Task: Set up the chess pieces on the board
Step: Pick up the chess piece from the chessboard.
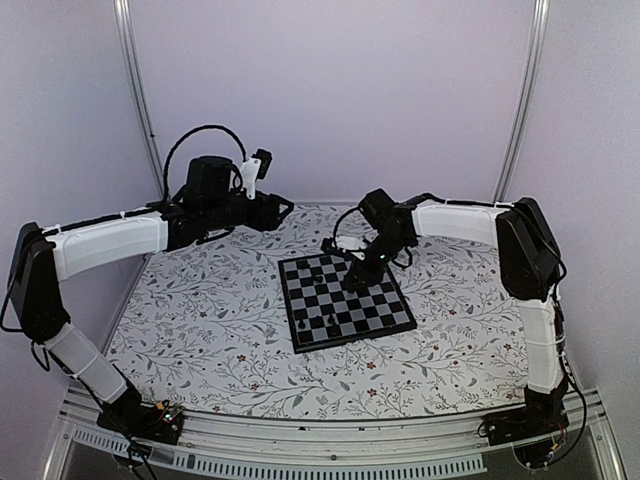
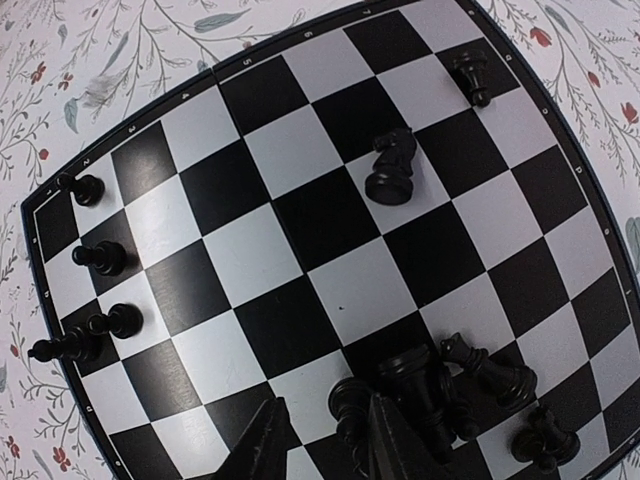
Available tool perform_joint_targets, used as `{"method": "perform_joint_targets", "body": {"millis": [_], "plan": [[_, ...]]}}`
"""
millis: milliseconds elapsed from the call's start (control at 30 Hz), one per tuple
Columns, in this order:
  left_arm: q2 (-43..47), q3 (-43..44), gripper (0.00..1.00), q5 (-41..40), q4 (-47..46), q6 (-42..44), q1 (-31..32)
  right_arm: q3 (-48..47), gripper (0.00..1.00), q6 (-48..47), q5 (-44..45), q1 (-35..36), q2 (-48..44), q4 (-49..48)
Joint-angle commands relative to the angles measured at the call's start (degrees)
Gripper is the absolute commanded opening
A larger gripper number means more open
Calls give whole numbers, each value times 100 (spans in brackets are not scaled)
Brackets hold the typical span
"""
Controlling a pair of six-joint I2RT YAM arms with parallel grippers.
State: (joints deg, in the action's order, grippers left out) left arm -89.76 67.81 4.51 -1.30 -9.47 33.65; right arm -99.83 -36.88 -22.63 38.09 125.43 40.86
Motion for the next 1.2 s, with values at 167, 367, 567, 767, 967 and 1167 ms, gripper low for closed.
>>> {"method": "perform_joint_targets", "body": {"millis": [167, 367, 567, 767, 967, 1167], "plan": [[-33, 162, 65, 203, -1, 47, -42, -168, 25, 33, 153, 11, 209, 149], [-42, 179, 65, 249, 22, 77, -43, -268, 23, 120, 351, 18, 175, 17], [-76, 208, 65, 298, 67, 118, -38, -318, 7, 63, 265, 24, 227, 121], [-111, 240, 65, 331, 107, 143, -43, -318, 7, 58, 204, 23, 202, 162], [-162, 276, 65, 392, 112, 169, -43, -318, 8, 50, 146, 28, 292, 212], [-199, 303, 65, 389, 112, 196, -38, -317, 0, 20, 157, 46, 254, 238]]}}
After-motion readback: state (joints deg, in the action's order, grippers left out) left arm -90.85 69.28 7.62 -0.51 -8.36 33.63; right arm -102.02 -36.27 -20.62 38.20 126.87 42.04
